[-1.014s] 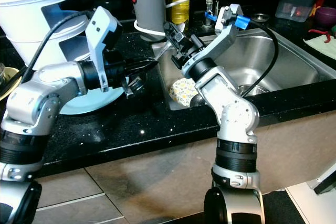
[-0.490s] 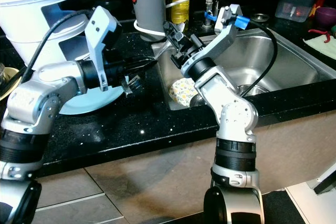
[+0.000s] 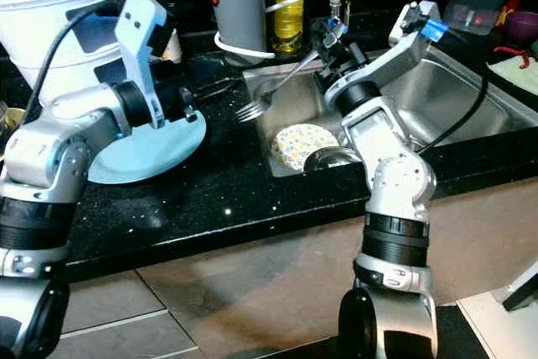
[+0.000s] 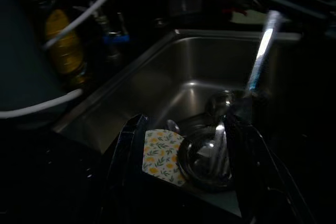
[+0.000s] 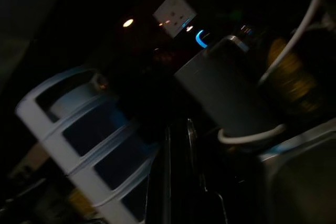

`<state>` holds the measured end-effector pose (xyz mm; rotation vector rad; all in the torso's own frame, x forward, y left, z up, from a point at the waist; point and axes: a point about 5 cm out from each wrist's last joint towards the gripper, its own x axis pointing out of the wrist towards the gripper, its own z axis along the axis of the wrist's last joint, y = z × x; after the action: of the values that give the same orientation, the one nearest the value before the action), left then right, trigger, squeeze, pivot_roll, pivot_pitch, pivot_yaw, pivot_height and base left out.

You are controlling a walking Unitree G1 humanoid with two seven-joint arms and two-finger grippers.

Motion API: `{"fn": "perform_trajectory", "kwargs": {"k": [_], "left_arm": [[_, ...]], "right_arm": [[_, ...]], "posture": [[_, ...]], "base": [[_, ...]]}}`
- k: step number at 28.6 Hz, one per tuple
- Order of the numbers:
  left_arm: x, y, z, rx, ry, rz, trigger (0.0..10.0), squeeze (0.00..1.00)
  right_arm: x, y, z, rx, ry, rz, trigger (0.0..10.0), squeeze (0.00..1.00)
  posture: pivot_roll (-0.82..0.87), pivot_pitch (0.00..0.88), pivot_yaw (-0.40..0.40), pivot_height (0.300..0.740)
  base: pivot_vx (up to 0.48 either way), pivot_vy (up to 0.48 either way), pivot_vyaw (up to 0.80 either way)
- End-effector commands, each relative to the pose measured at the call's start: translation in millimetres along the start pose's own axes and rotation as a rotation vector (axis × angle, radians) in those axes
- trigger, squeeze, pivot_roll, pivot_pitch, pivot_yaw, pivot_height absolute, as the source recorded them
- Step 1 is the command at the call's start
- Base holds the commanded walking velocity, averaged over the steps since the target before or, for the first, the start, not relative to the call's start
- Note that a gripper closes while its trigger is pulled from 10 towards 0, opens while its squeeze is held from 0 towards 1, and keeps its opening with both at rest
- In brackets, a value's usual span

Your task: Kitchen organization

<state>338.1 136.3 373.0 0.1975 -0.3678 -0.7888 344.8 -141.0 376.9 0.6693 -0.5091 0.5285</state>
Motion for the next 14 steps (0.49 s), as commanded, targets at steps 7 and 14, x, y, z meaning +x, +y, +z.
{"fn": "perform_trajectory", "kwargs": {"k": [7,14], "left_arm": [[-2.8,4.1,2,0.005,-0.040,0.033,10.0,0.00],[-0.6,-15.2,-11,0.038,0.022,-0.058,10.0,0.00]], "right_arm": [[4.5,5.4,3,-0.308,-0.031,0.027,0.0,0.00],[1.1,9.1,-9,-0.552,-0.027,0.090,0.0,0.00]], "posture": [[0.02,0.169,0.050,0.740],[0.02,0.173,0.045,0.740]], "base": [[0.000,0.000,0.00],[0.000,0.000,0.00]]}}
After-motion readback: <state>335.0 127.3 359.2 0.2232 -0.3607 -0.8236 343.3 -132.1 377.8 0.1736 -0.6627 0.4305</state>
